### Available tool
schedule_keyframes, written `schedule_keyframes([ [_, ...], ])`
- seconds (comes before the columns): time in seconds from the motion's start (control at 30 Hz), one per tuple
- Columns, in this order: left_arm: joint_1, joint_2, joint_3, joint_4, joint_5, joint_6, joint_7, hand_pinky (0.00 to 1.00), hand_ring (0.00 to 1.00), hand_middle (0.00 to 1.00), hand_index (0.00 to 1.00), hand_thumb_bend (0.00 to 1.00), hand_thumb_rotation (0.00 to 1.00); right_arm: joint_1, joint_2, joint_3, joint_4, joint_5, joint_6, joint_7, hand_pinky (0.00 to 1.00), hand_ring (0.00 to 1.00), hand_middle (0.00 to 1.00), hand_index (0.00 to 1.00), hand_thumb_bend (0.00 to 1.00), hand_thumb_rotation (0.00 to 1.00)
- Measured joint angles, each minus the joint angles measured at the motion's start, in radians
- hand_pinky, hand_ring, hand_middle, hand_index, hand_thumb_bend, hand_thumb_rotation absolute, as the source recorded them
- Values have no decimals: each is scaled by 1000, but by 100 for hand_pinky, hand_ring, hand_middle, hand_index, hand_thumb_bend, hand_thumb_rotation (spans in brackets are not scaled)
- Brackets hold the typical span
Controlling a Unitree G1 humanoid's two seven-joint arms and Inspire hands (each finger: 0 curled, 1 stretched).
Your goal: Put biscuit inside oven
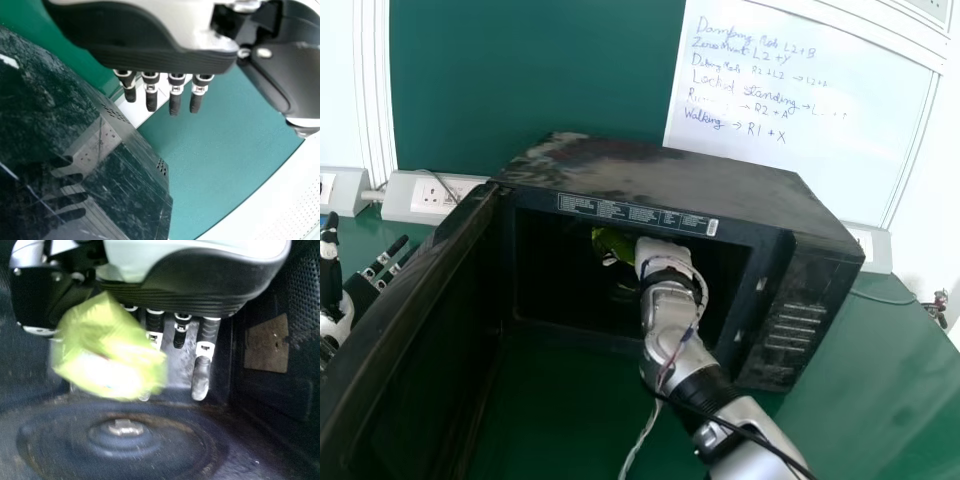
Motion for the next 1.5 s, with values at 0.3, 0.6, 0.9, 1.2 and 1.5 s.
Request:
schedule_keyframes([
  [0.3, 0, 0, 0, 6, 3, -1, -11, 100, 100, 100, 100, 31, 22, -5, -2, 48, -99, -20, 65, 120, 30, 40, 53, 88, 83, 27],
  [0.6, 0, 1, 1, 11, 13, -1, -20, 100, 100, 100, 100, 31, 23, 8, -23, 59, -252, -27, 111, 202, 37, 46, 61, 92, 88, 34],
  [0.9, -1, 1, 1, 16, 20, -1, -20, 100, 100, 100, 100, 34, 20, 45, -72, 80, -409, -66, 156, 320, 44, 53, 64, 92, 88, 42],
  [1.2, -2, 2, 1, 35, 24, -1, -37, 100, 100, 100, 100, 33, 21, 117, -111, 101, -615, -179, 189, 408, 41, 55, 72, 88, 88, 46],
  [1.5, -5, 6, 1, 45, 33, -1, -54, 100, 100, 100, 100, 31, 23, 265, -127, 101, -830, -322, 199, 478, 31, 42, 60, 87, 93, 44],
])
